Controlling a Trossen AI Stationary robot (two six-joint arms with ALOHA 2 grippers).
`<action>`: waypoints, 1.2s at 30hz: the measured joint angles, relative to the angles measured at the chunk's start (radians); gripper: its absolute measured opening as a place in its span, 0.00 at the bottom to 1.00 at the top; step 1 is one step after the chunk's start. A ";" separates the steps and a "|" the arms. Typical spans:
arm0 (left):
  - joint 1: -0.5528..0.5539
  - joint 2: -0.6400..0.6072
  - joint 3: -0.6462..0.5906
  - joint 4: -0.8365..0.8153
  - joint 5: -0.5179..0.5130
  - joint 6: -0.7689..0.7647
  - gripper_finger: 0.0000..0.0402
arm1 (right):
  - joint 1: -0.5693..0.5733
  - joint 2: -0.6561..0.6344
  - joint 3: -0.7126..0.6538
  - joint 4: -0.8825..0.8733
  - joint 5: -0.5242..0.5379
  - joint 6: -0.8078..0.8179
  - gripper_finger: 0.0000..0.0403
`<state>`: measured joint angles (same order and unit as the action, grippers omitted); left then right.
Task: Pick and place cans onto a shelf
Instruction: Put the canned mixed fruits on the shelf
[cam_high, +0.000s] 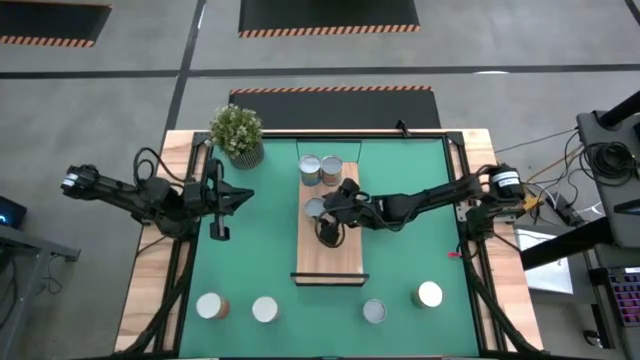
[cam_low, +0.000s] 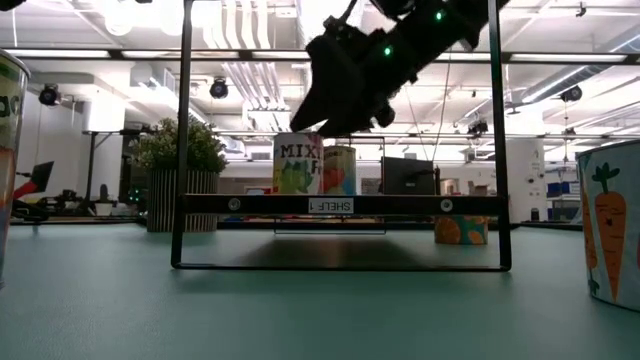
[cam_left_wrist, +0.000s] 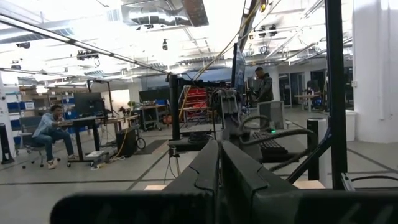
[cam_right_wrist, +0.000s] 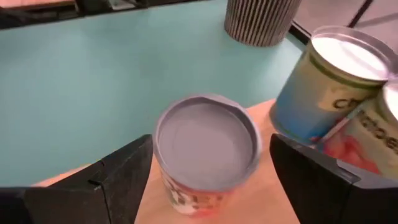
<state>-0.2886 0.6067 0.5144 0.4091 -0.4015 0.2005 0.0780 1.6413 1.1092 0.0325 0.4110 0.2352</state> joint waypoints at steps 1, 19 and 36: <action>0.000 0.000 0.000 -0.001 0.000 0.000 0.00 | 0.001 -0.008 0.011 -0.033 0.000 0.000 0.76; 0.000 -0.006 0.000 -0.009 0.000 0.000 0.00 | 0.000 -0.014 0.075 -0.391 -0.002 -0.001 0.21; 0.000 -0.006 0.000 -0.009 0.000 0.000 0.00 | -0.004 0.050 0.082 -0.273 -0.025 -0.084 0.03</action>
<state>-0.2886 0.6003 0.5147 0.4004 -0.4014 0.2003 0.0738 1.6909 1.1915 -0.2405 0.3857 0.1513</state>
